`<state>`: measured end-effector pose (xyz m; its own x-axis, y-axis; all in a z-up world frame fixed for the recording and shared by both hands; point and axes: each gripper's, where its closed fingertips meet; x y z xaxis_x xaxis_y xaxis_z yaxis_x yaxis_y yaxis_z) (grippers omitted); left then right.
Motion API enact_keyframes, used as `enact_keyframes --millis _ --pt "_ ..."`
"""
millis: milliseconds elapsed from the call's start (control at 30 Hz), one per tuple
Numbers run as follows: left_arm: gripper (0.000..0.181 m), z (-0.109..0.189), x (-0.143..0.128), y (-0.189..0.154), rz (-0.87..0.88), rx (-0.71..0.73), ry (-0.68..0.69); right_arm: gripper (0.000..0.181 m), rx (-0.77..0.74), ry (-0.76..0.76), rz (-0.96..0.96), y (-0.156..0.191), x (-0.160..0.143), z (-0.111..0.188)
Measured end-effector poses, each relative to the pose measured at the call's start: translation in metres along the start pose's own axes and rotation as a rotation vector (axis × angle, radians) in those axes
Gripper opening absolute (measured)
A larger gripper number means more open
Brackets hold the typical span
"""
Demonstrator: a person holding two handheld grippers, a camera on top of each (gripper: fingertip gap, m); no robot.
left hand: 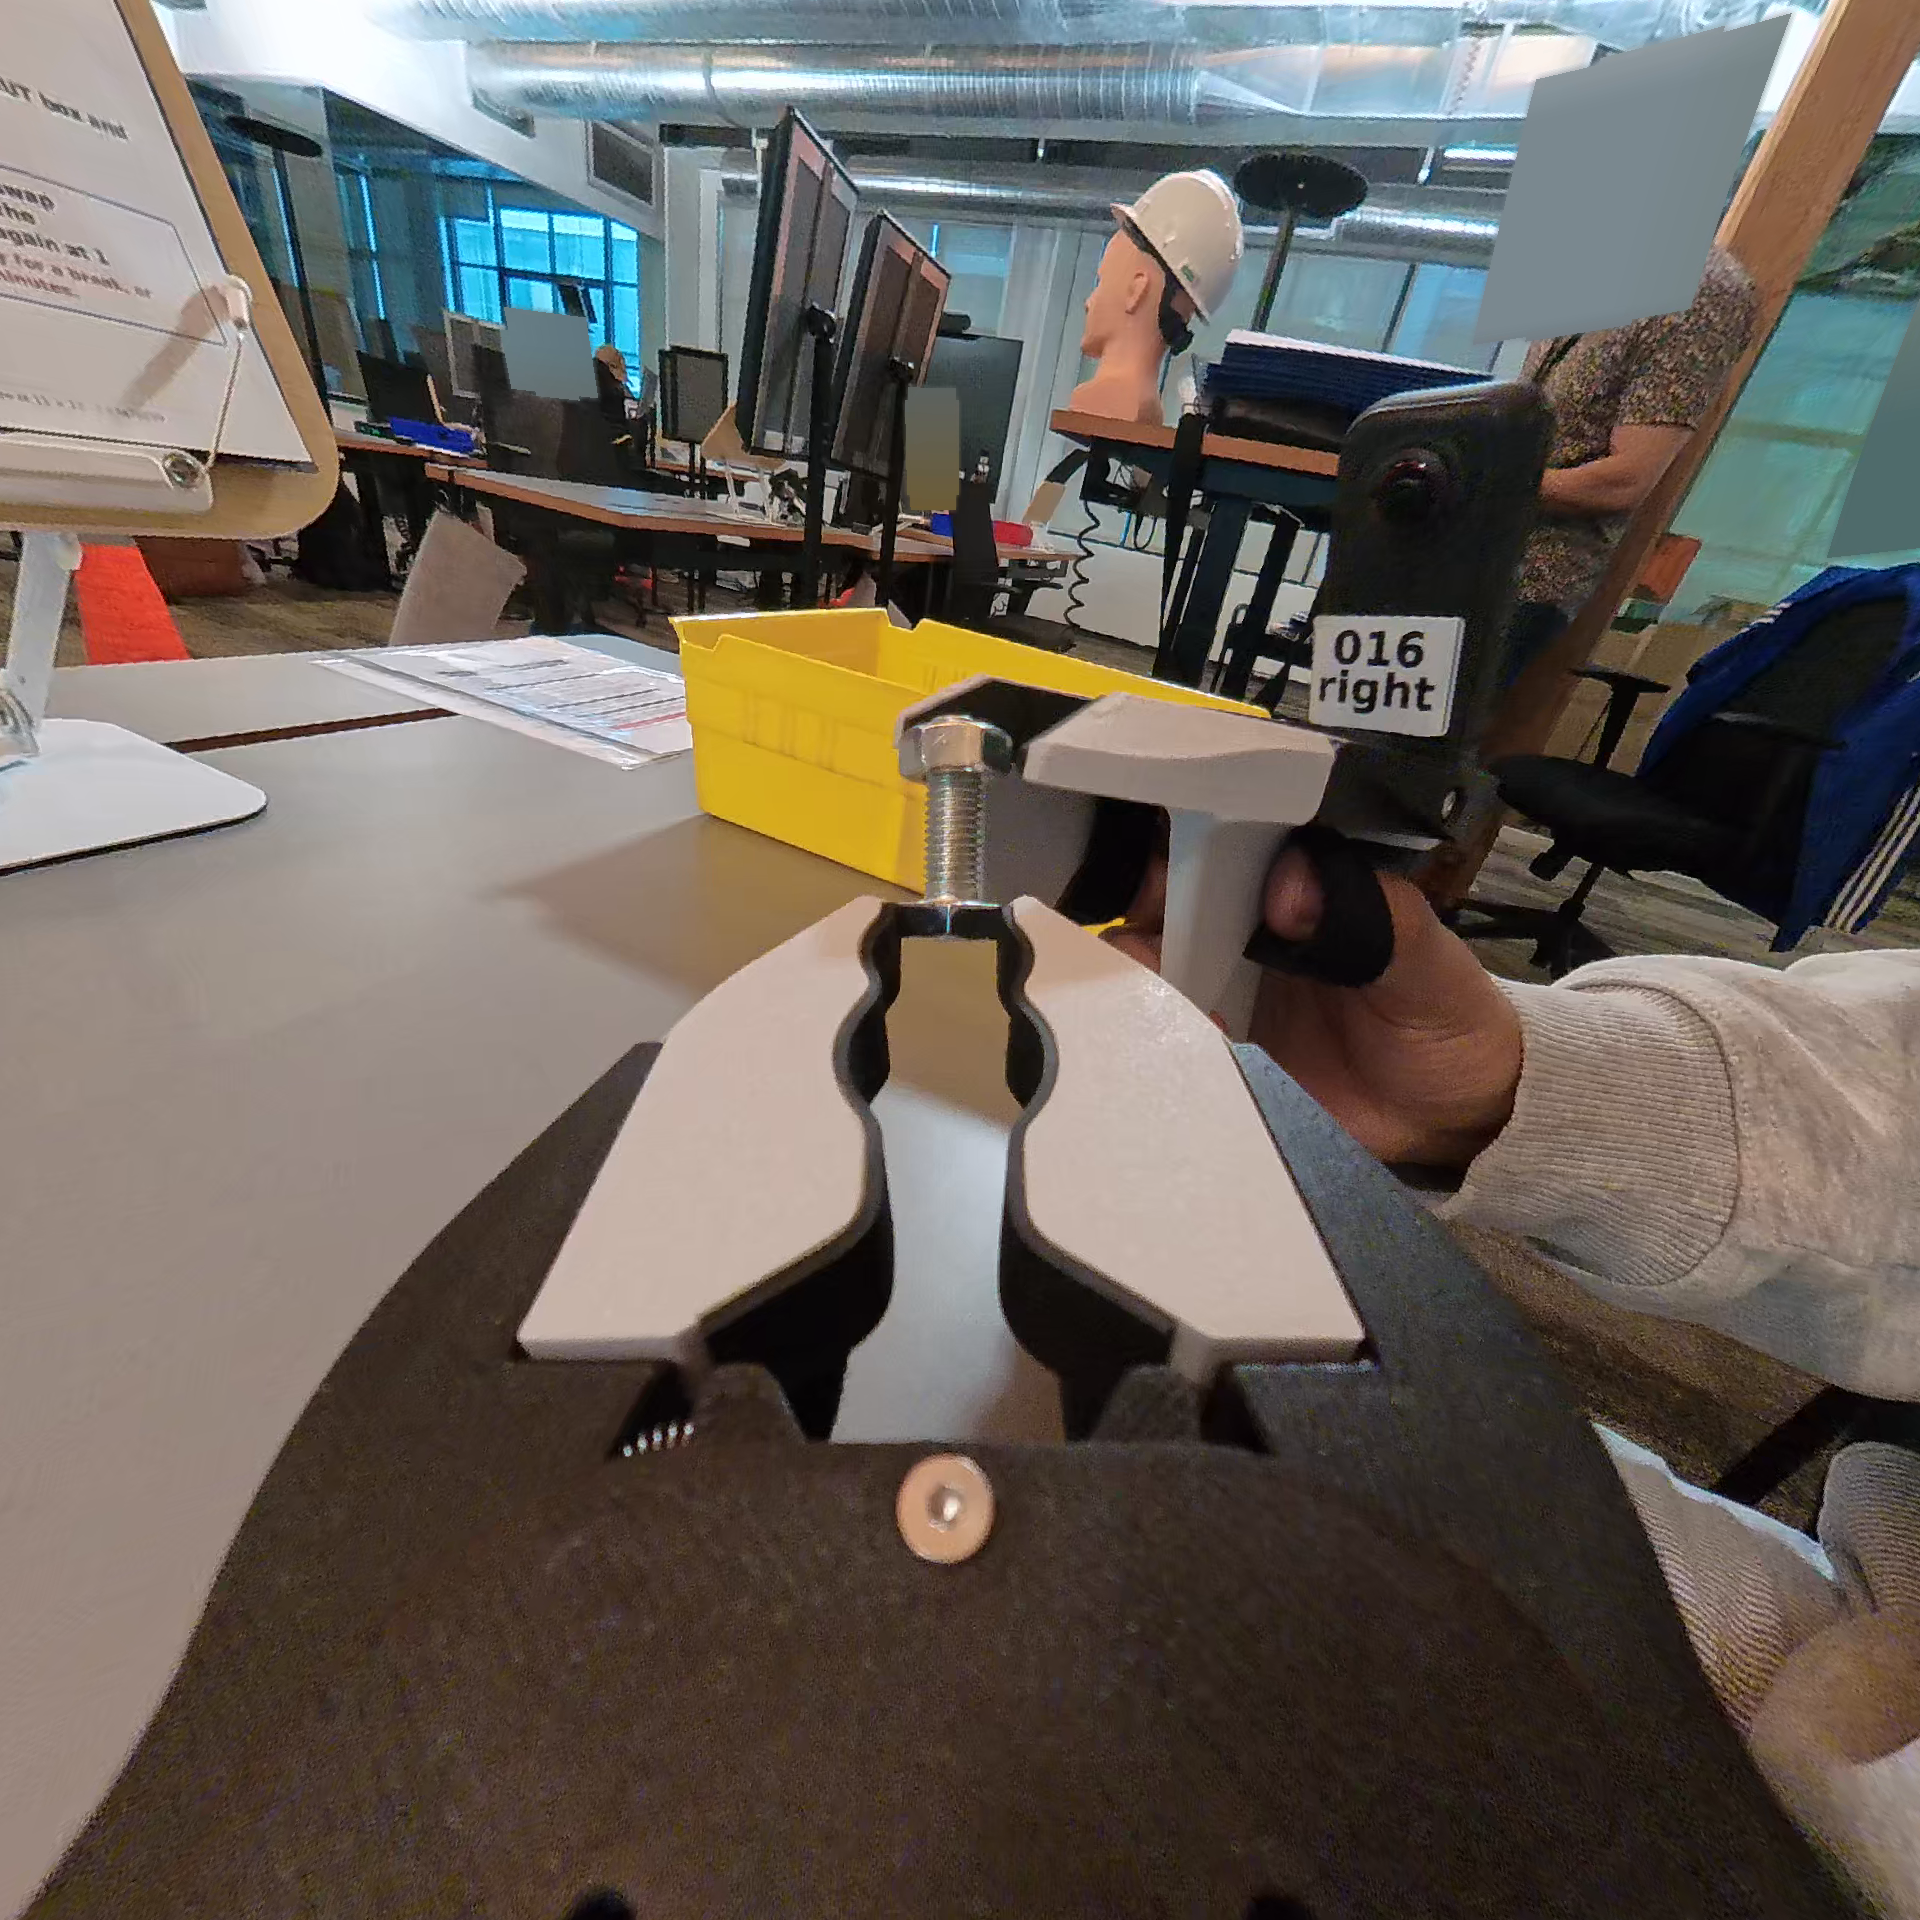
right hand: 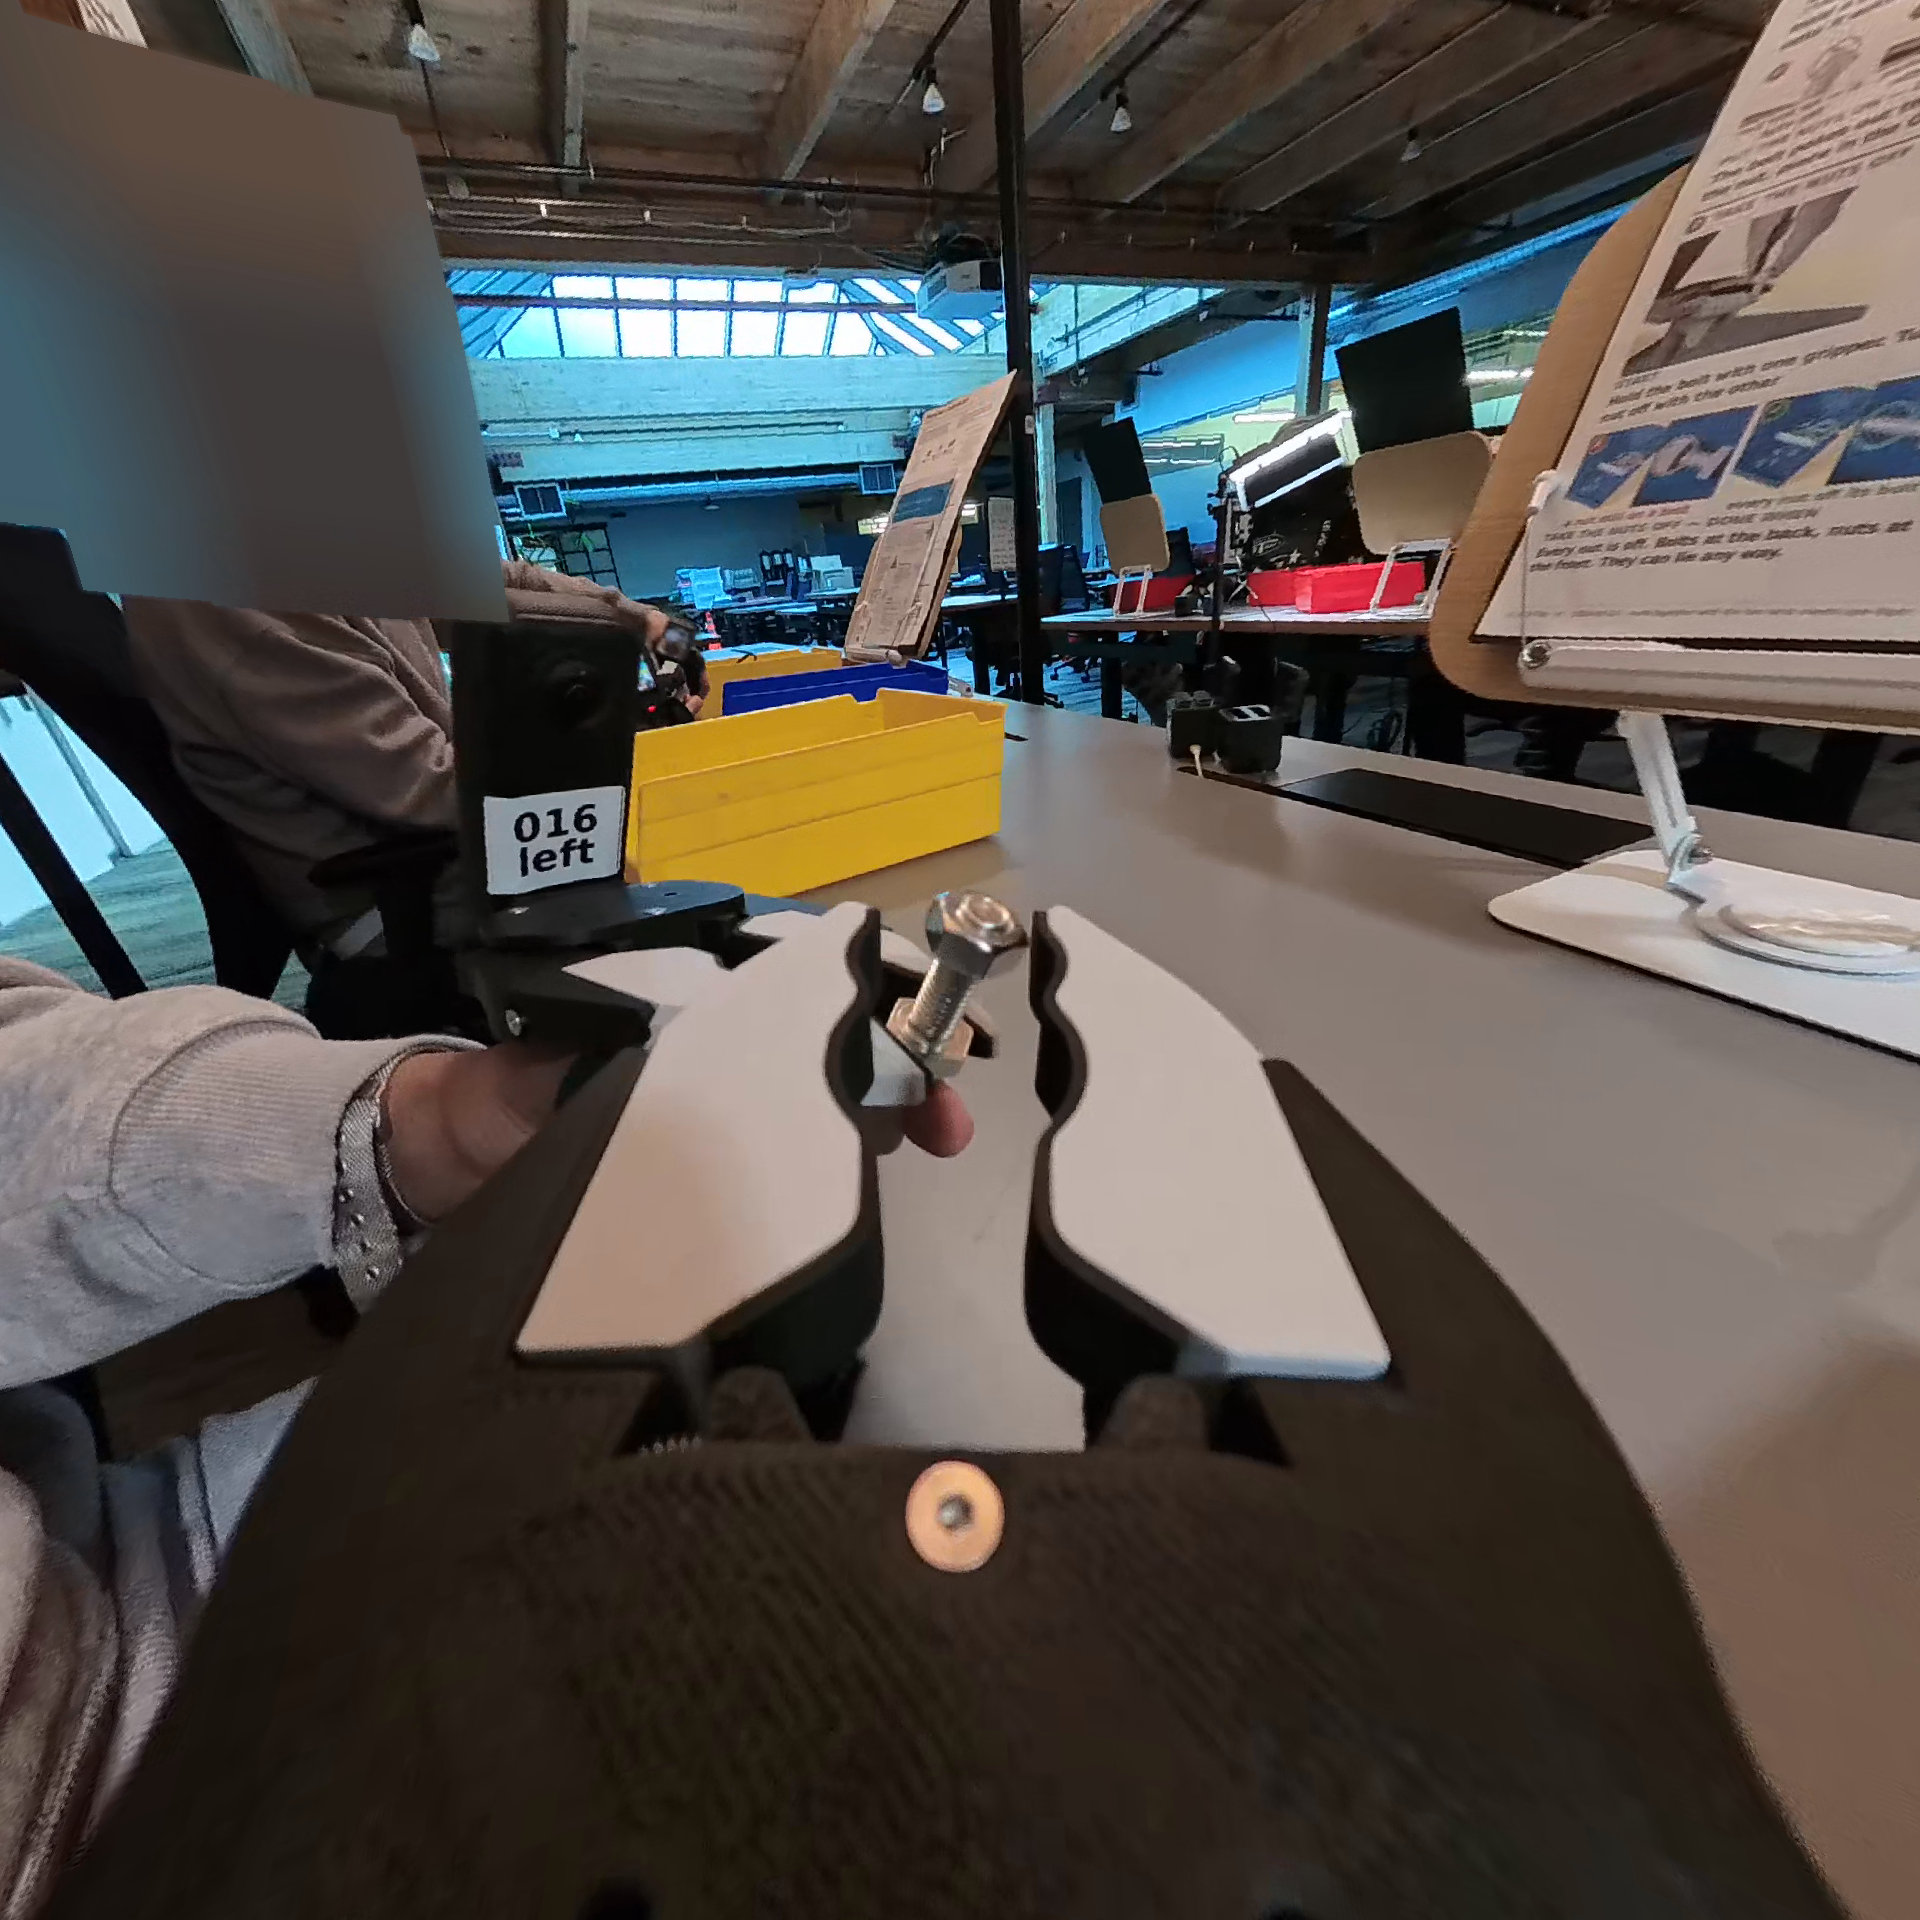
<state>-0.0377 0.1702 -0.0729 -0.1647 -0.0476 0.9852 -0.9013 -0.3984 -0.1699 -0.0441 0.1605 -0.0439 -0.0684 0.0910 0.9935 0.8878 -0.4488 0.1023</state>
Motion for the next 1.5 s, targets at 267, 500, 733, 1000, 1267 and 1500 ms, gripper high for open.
enact_keyframes --millis 267,500,733,1000,1267,1500 --pt "0.018 0.000 0.000 -0.001 -0.001 -0.011 -0.010 0.031 0.052 -0.047 -0.156 -0.004 0.002 0.002" --pt "0.018 -0.002 -0.003 -0.005 -0.010 -0.021 0.010 0.019 0.069 -0.036 -0.148 0.000 0.002 0.001" --pt "0.018 -0.003 -0.007 -0.006 -0.018 -0.023 0.032 0.018 0.068 -0.017 -0.113 0.003 0.000 -0.001" --pt "0.019 -0.003 -0.006 -0.004 -0.012 -0.021 0.034 0.018 0.070 0.009 -0.096 0.003 -0.004 -0.002" --pt "0.022 -0.004 -0.009 -0.003 -0.024 -0.013 0.050 0.018 0.042 0.017 -0.060 0.003 -0.004 -0.003" --pt "0.019 -0.004 -0.010 -0.002 -0.022 -0.011 0.056 0.018 0.007 0.038 -0.049 -0.001 -0.008 -0.004"
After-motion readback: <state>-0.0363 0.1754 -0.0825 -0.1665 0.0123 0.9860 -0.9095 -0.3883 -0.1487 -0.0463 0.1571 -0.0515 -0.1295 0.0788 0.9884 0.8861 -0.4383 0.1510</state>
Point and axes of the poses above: each gripper's, where its closed fingertips meet, z back along the fingers, x out of its top, y = z × x across the jaws, and after that the axes turned 5 degrees about y, right-handed
